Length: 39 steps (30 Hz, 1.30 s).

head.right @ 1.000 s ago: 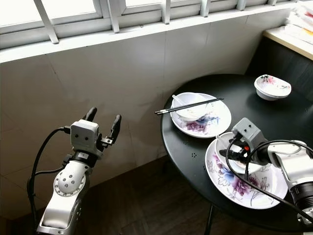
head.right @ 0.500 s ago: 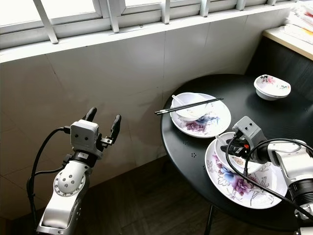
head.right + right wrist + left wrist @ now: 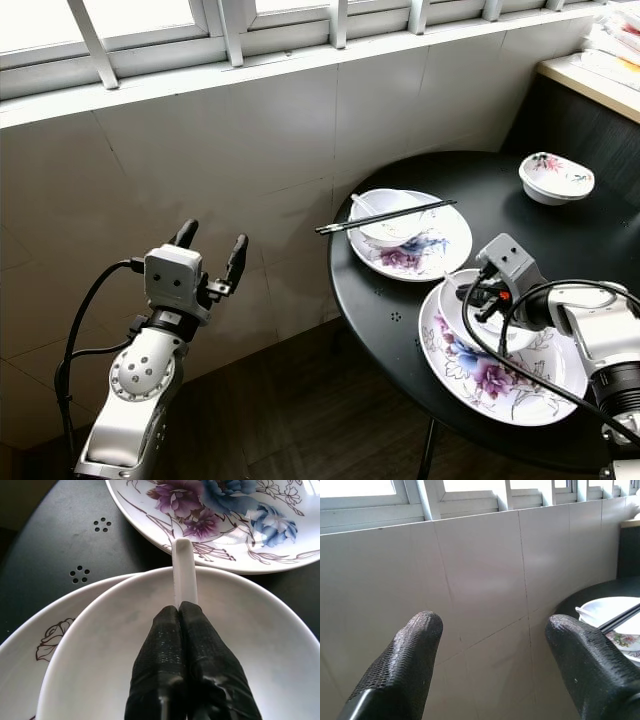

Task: Kitchen organization

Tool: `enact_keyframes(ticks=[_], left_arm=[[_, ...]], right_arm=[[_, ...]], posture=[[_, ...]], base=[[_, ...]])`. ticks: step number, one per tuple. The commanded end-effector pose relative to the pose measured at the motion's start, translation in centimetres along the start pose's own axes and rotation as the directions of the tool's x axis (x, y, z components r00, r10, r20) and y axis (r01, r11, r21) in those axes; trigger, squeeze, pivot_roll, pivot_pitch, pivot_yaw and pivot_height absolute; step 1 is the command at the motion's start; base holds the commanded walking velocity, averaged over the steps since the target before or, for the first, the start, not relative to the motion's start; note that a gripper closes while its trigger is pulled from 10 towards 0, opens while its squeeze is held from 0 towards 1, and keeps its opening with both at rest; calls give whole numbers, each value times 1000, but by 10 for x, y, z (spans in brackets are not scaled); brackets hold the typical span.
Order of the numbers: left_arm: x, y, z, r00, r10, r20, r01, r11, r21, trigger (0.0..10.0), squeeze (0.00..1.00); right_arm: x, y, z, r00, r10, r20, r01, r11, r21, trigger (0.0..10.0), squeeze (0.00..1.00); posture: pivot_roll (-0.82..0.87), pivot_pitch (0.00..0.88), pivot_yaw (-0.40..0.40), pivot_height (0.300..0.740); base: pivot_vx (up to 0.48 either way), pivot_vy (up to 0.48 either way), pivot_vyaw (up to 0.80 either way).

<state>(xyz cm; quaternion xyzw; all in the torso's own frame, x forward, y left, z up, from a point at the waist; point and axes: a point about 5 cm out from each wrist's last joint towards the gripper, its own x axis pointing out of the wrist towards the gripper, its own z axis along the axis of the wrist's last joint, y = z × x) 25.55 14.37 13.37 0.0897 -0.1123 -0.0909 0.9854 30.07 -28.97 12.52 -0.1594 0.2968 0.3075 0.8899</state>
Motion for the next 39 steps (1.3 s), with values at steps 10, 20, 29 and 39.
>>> enact_keyframes(ticks=[10,20,29,39], left_arm=[[0,-1,0,1000,-7,-8,7,1000,3,10000,0],[1,-2,0,1000,-9,-6,9,1000,5,10000,0],[1,-2,0,1000,-6,-5,6,1000,5,10000,0],[-1,-2,0,1000,-1,-6,1,1000,5,10000,0]], right_arm=[[-10,5,24,994,57,91,-57,998,1,10000,1000],[-8,1,30,998,13,65,-14,1000,20,10000,1000],[-7,-9,29,999,-27,17,25,995,98,10000,0],[4,-4,21,999,32,-20,-27,979,203,10000,0]], posture=[[-47,31,-16,740],[-44,29,-19,740],[-46,32,-24,740],[-40,33,-28,740]], base=[[0,0,0],[0,0,0],[0,0,0],[0,0,0]])
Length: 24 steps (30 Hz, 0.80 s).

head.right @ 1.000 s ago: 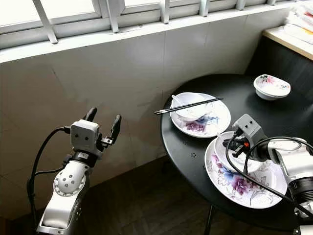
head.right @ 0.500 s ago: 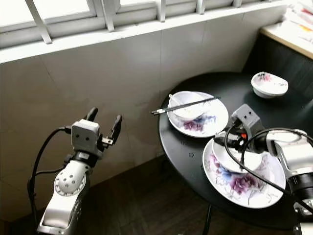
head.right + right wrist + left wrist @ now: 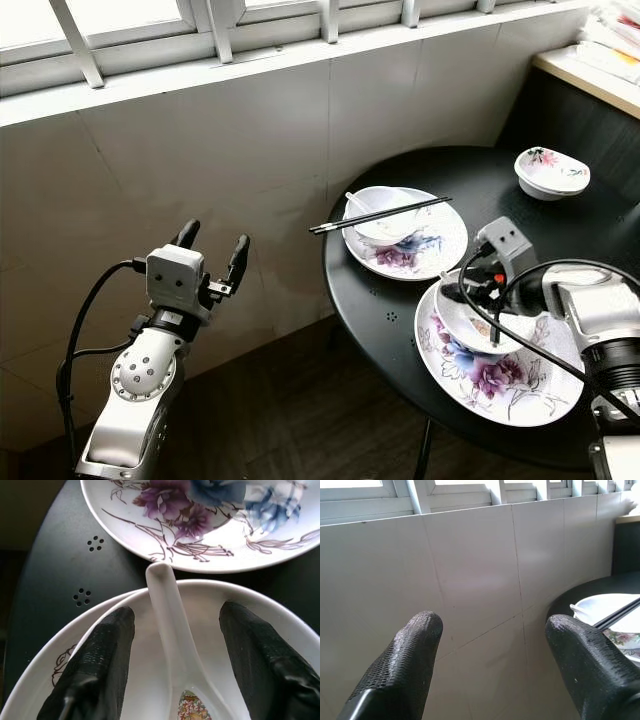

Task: Kitchen organization

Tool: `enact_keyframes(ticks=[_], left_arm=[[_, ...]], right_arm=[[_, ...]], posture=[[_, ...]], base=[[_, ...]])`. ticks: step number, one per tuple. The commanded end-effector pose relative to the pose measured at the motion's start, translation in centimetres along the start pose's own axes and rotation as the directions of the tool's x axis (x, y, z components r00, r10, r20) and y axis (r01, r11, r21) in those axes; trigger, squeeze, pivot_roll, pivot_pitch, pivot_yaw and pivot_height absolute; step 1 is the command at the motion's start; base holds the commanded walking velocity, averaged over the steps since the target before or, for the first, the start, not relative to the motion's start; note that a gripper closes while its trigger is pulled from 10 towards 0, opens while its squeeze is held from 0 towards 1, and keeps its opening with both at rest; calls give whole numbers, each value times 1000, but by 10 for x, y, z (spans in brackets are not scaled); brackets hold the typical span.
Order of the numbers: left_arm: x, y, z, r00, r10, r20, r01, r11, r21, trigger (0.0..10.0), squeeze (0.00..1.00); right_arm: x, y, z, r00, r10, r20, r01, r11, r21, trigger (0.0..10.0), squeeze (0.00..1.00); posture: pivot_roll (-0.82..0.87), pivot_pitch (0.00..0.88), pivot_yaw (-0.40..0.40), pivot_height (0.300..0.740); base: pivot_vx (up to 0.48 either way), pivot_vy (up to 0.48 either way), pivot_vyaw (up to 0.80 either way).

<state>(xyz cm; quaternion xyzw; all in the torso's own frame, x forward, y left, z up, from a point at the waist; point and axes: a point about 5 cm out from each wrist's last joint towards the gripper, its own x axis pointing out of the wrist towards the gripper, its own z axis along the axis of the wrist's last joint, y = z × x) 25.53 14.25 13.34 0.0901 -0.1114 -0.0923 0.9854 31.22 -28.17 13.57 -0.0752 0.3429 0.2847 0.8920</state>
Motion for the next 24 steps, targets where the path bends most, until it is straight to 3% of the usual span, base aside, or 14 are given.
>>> enact_keyframes(ticks=[1,10,17,18,19,20,24], left_arm=[[-1,0,0,1000,1,-5,-1,1000,5,10000,0],[-1,-1,0,1000,2,-6,-2,1000,8,10000,0],[-1,-1,0,1000,3,-5,-3,1000,7,10000,0],[-2,-1,0,1000,4,-5,-4,1000,6,10000,0],[-2,-1,0,1000,4,-5,-4,1000,6,10000,0],[-2,-1,0,1000,5,-5,-5,1000,6,10000,0],[-2,-2,-1,1000,4,-5,-4,1000,6,10000,0]], right_arm=[[0,2,4,1000,23,1,-23,1000,-3,10000,0],[4,4,-1,998,23,-63,-28,996,-80,10000,0],[5,4,-1,997,39,-61,-43,997,-65,10000,0],[6,4,0,998,41,-55,-44,997,-60,5255,0],[6,4,0,998,42,-48,-45,998,-51,1608,0],[6,4,0,998,44,-40,-46,998,-45,0,0],[6,4,0,998,49,-27,-50,998,-38,0,0]], posture=[[-40,33,-28,740],[-32,26,-27,740],[-31,24,-30,740],[-30,22,-31,740],[-30,22,-31,740],[-30,22,-31,740],[-30,21,-31,740]], base=[[0,0,0],[0,0,0],[0,0,0],[0,0,0],[0,0,0],[0,0,0],[0,0,0]])
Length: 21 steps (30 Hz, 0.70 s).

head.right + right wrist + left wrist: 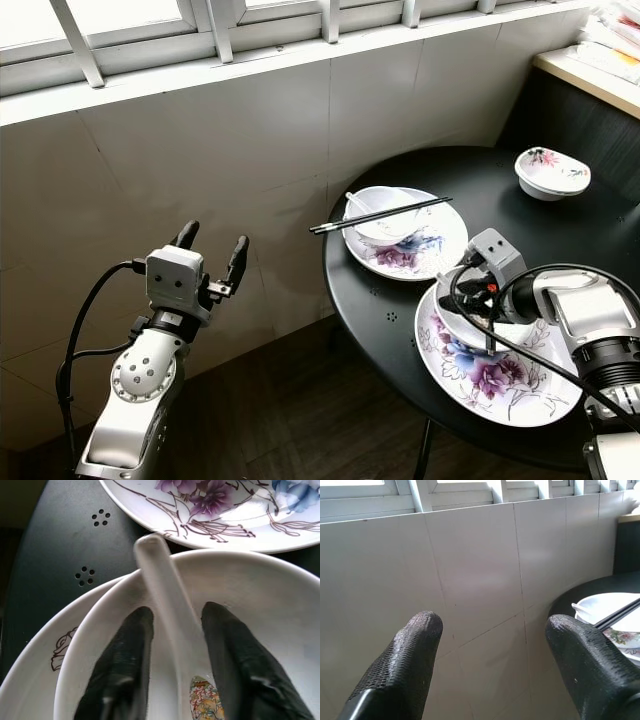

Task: Kitchen organization

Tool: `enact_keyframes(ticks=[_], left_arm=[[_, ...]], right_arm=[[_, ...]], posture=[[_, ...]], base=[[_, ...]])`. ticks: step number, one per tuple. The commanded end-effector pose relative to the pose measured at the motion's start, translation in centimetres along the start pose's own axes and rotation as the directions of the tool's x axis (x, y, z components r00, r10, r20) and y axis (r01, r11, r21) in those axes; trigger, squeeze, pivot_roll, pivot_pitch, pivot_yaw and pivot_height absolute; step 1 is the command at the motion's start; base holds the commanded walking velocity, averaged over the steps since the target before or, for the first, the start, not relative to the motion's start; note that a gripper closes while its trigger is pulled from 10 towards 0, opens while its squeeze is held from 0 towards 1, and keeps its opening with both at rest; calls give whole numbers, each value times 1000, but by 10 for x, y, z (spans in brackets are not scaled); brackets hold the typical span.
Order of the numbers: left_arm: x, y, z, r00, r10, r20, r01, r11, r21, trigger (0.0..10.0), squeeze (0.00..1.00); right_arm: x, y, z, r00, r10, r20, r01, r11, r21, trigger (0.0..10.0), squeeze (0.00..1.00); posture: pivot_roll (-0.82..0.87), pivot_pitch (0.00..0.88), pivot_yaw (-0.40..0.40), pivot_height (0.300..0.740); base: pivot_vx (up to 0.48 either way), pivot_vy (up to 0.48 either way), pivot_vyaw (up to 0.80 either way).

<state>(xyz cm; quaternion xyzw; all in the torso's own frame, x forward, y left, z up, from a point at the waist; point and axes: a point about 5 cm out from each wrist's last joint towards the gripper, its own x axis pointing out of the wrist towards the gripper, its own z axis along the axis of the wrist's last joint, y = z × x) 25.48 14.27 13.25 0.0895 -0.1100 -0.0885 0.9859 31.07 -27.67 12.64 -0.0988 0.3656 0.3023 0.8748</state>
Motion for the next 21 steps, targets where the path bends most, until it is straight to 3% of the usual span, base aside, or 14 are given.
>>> enact_keyframes(ticks=[1,10,21], left_arm=[[-1,-2,0,1000,-3,-2,3,1000,7,10000,0],[-1,-2,1,1000,-2,-2,2,1000,6,10000,0],[0,-1,1,1000,-4,-4,4,1000,8,10000,0]], right_arm=[[-2,-1,7,999,21,38,-21,1000,4,0,0],[-4,-2,8,997,34,74,-38,998,53,0,0],[-5,11,9,979,120,167,-146,978,152,0,0]], posture=[[-30,21,-31,740],[-32,27,-32,740],[-38,38,-28,740]], base=[[0,0,0],[0,0,0],[0,0,0]])
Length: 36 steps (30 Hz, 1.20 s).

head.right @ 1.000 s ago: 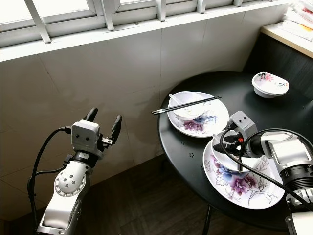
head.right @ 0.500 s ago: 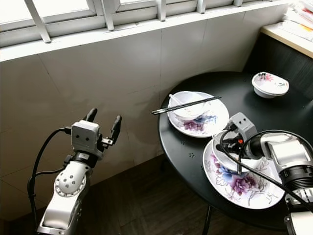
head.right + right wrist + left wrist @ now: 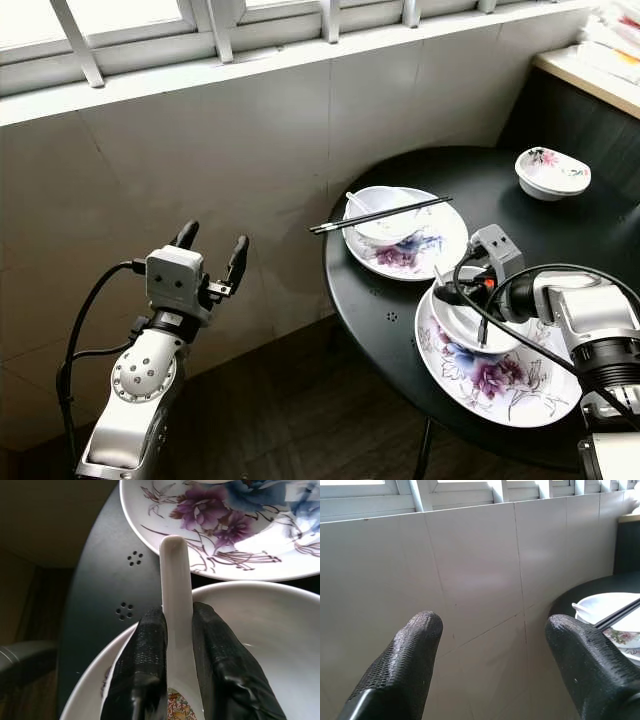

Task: Kitchen organization

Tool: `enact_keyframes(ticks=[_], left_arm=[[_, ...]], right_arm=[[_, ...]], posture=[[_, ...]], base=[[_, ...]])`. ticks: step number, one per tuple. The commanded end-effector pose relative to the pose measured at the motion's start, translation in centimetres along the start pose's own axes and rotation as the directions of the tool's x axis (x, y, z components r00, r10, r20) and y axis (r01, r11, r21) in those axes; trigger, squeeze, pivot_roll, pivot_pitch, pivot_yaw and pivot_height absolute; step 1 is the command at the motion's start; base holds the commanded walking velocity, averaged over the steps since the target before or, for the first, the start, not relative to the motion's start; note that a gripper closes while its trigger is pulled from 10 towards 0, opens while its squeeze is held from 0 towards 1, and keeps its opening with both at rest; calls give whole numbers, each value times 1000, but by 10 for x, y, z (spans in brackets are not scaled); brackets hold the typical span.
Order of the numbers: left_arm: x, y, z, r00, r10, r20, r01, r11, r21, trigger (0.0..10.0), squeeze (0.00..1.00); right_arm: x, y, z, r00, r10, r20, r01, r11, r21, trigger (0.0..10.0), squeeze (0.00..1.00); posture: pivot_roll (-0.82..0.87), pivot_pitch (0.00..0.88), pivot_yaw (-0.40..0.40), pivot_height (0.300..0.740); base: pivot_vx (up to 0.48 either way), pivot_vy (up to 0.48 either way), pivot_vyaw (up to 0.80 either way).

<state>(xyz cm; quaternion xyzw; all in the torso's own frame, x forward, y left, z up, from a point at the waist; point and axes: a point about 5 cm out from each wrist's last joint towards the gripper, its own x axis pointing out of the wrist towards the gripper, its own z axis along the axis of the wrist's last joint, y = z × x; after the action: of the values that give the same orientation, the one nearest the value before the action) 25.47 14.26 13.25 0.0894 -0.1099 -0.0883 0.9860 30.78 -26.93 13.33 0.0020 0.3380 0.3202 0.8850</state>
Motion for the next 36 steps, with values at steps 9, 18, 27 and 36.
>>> enact_keyframes(ticks=[9,18,27,36], left_arm=[[0,0,1,1000,-4,-4,4,1000,10,10000,0],[0,0,0,1000,-7,-6,7,1000,10,10000,0],[1,0,0,1000,-3,-4,3,1000,7,10000,0],[0,5,0,1000,24,-6,-24,1000,-3,10000,0]], right_arm=[[-8,11,17,989,46,138,-43,999,-26,0,0],[-17,24,32,992,-47,119,79,957,-281,0,0],[-32,40,81,922,-40,386,173,932,-317,0,0],[-33,65,114,767,-82,636,446,781,-438,0,0]], posture=[[-38,39,-25,740],[-44,38,-22,740],[-46,34,-23,740],[-40,35,-26,740]], base=[[0,0,0],[0,0,0],[0,0,0],[0,0,0]])
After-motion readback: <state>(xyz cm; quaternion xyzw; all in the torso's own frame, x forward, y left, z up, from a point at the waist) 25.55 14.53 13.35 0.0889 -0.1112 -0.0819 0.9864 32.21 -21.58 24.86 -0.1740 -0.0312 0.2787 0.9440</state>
